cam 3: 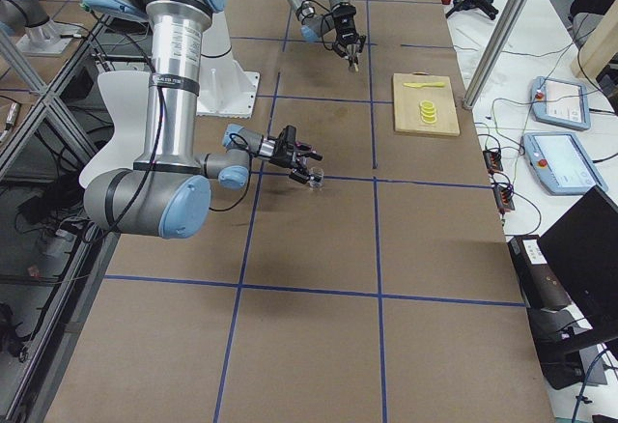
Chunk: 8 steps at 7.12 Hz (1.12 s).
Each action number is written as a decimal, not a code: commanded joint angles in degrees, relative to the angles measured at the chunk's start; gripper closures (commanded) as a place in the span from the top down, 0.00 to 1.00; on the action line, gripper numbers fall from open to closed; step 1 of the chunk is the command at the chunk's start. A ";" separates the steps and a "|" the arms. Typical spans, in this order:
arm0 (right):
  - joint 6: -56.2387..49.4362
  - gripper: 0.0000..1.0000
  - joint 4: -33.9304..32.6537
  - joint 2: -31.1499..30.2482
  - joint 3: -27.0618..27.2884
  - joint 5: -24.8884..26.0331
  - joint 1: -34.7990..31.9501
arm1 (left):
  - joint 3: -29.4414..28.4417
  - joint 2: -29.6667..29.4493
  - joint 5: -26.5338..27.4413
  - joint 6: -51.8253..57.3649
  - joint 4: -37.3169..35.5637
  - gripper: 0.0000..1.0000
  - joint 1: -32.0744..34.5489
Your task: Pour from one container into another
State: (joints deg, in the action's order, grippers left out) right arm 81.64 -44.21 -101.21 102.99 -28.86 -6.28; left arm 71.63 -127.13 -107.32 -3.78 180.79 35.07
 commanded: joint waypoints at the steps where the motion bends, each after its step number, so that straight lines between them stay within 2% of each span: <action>1: 0.45 1.00 0.09 1.53 -2.52 0.74 0.13 | 0.00 0.04 0.00 0.00 0.00 0.00 0.00; 4: 1.68 1.00 0.09 3.20 -5.85 0.74 0.21 | 0.00 0.04 0.00 0.00 0.00 0.00 0.00; 6: 1.68 0.95 0.09 3.21 -6.39 0.82 0.13 | 0.00 0.04 0.00 0.00 0.00 0.00 0.09; 8: 1.77 0.72 0.09 3.21 -6.40 0.74 0.21 | 0.00 0.13 0.00 0.00 0.09 0.00 0.09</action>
State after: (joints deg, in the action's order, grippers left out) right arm 83.34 -44.12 -98.01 96.64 -28.07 -6.13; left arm 71.63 -127.03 -107.28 -3.78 180.85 35.15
